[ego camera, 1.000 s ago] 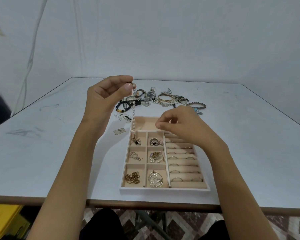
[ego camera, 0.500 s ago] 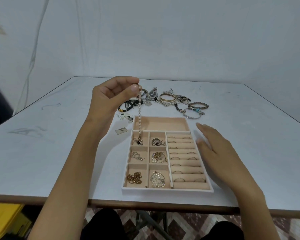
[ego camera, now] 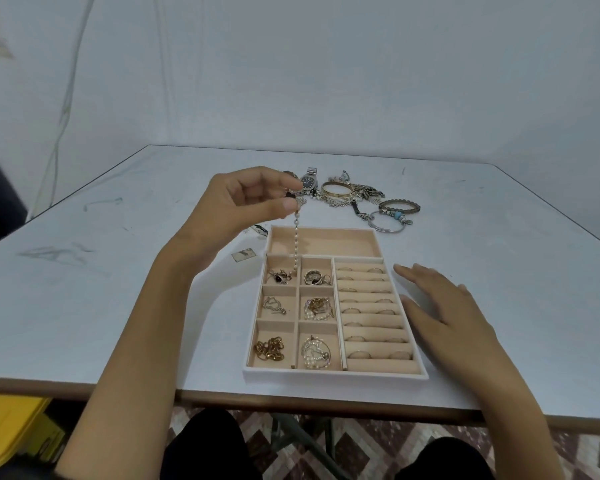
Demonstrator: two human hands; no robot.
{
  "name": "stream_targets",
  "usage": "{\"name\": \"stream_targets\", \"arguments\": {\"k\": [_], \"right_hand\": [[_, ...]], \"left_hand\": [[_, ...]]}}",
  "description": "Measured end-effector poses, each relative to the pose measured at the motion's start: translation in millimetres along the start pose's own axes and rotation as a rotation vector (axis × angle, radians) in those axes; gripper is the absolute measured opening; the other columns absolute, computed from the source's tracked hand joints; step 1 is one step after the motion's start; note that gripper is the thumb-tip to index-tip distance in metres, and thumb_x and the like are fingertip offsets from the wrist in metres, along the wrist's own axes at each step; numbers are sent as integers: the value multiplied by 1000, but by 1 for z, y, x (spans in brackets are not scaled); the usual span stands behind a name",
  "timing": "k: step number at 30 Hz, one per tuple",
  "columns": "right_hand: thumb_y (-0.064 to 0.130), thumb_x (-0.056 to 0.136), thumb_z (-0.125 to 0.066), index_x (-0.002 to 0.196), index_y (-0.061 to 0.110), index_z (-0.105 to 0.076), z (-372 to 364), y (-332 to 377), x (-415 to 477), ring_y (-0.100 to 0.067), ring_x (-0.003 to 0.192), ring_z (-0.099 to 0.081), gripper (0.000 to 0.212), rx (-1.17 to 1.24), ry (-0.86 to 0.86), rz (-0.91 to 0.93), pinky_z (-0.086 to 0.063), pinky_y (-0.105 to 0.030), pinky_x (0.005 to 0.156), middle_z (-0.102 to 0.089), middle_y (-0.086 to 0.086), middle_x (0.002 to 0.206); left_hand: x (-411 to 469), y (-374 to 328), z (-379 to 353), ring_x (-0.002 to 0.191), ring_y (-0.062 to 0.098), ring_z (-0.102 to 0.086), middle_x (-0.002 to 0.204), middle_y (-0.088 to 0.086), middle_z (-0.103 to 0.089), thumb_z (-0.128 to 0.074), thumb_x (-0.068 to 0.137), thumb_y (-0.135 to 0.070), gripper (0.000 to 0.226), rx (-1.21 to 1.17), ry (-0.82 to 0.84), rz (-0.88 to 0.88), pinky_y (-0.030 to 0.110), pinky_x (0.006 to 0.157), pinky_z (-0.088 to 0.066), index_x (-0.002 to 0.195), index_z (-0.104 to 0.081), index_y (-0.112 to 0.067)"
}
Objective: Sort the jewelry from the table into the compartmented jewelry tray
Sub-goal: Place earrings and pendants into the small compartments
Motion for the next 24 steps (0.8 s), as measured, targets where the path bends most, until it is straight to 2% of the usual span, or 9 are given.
{"name": "stream_targets", "arguments": {"k": [4,8,11,15,19,24], "right_hand": [[41,99,-40,141,44,-38,-2,-1,0,0,144,-13,42,-22,8,10,2,-27,117,-26,17,154],[41,98,-40,140,43,-40,-2,-2,2,1,144,-13,42,-31,10,12,2,-27,117,-26,17,154],[41,99,-39,140,42,-40,-3,-3,2,1,144,-13,42,-38,12,14,2,-26,117,-26,17,154],[42,99,-39,140,43,-41,-4,-4,2,0,144,-12,41,-41,13,17,3,-26,117,-26,17,154],[42,99,-39,139,44,-41,-4,-5,1,-1,145,-12,40,-56,14,14,3,-27,117,-26,16,155],[43,99,-38,138,43,-42,-3,-3,2,-1,144,-13,39,-58,14,16,2,-28,117,-26,16,155]], "left_hand": [[-2,4,-3,83,10,-65,78,-13,-69,-71,73,-16,25,55,46,34,20,80,-50,98,-68,-11],[-3,5,0,77,8,-64,77,-11,-67,-73,78,-11,18,56,62,33,18,76,-48,96,-68,-12],[-5,4,3,74,10,-61,77,-6,-64,-70,76,-11,18,34,88,23,19,75,-48,94,-68,-12],[-8,6,9,73,14,-57,79,5,-59,-66,71,-22,22,26,117,40,22,75,-46,91,-69,-14],[-10,12,13,72,18,-52,76,7,-59,-65,72,-22,19,42,148,76,22,75,-45,90,-69,-16],[-11,17,16,70,13,-53,73,3,-57,-60,75,-7,18,129,140,109,18,72,-46,90,-69,-11]]}}
Point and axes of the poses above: each hand's wrist, its own x-axis towards the middle knuckle, its own z-axis out of the back of the hand, y = z × x, the point moved 8 cm from there along x, towards the middle knuckle
